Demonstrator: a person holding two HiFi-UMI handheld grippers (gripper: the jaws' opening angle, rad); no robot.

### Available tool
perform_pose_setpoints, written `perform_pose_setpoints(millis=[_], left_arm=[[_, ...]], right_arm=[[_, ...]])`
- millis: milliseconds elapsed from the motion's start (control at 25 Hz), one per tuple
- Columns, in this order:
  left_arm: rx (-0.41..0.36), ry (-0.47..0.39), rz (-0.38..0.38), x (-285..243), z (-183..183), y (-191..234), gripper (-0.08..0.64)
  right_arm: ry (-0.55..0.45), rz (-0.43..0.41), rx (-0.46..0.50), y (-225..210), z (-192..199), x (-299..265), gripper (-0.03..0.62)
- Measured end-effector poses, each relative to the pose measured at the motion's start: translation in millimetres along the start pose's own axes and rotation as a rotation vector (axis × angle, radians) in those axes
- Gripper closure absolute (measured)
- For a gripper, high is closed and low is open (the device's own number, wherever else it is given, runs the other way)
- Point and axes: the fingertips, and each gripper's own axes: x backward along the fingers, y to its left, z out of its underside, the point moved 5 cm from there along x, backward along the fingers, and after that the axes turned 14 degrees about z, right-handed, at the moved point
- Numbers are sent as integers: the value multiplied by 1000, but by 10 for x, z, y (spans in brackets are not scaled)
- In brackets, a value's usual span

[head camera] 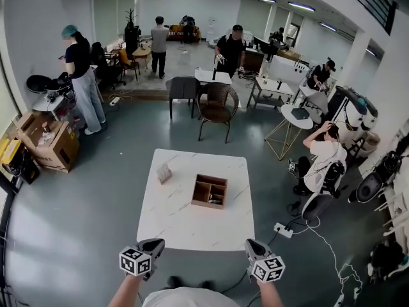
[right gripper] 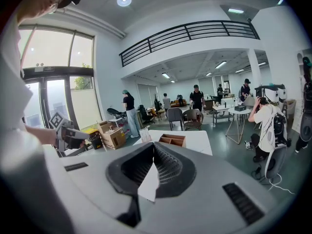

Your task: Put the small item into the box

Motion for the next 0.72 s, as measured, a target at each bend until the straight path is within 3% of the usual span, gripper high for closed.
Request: perform_pose_setpoints(millis=[720], left_arm=[[-3,-12,-14,-120,-51,-74,546]], right_arm=[[-14,-24,-60,-116,-7,-38,566]])
